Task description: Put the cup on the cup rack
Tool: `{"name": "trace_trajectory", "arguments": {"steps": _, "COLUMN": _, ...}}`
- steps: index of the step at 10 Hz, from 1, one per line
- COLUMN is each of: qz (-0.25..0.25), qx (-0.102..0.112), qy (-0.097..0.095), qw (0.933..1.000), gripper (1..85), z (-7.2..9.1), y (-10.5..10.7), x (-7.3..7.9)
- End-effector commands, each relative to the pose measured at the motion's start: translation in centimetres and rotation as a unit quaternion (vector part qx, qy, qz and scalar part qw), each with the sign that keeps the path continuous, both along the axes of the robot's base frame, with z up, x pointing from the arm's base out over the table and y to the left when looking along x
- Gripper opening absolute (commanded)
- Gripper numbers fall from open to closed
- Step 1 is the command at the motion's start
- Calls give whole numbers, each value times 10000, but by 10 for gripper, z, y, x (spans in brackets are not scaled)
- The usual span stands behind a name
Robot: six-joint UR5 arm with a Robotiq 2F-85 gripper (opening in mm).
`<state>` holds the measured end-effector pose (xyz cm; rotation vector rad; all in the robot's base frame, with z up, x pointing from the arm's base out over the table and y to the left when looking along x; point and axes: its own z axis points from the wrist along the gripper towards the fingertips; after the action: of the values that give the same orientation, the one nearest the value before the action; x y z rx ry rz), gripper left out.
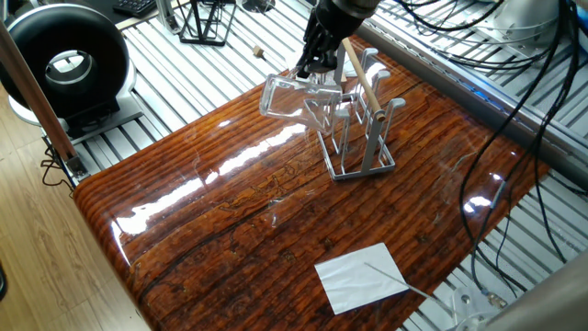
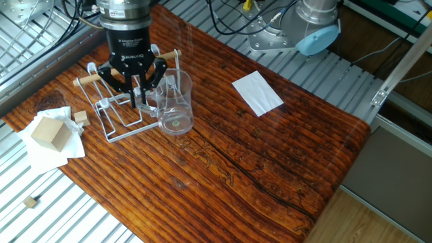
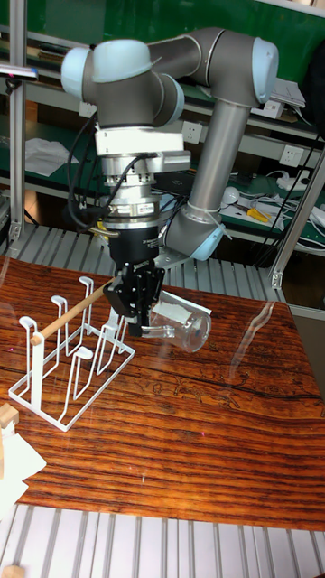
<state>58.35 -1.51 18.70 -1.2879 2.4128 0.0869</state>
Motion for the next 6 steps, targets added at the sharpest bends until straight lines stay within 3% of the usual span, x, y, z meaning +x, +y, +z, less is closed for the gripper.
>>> {"name": "trace_trajectory", "arguments": {"steps": 1, "qz": 25, "qx": 20, "qy": 14, "qw": 10000, "gripper": 10, "z": 6, "y": 5, "x": 10}}
{"name": "trace_trajectory", "arguments": {"steps": 4, "qz": 309, "qx": 139, "qy": 108, "qw": 9994, "gripper": 10, "z": 3, "y": -6, "x": 29}}
{"name": "trace_trajectory", "arguments": {"steps": 6, "qz": 335, "qx": 58, "qy": 71, "qw": 9994, "gripper": 10, "z": -3, "y": -9, "x": 34}}
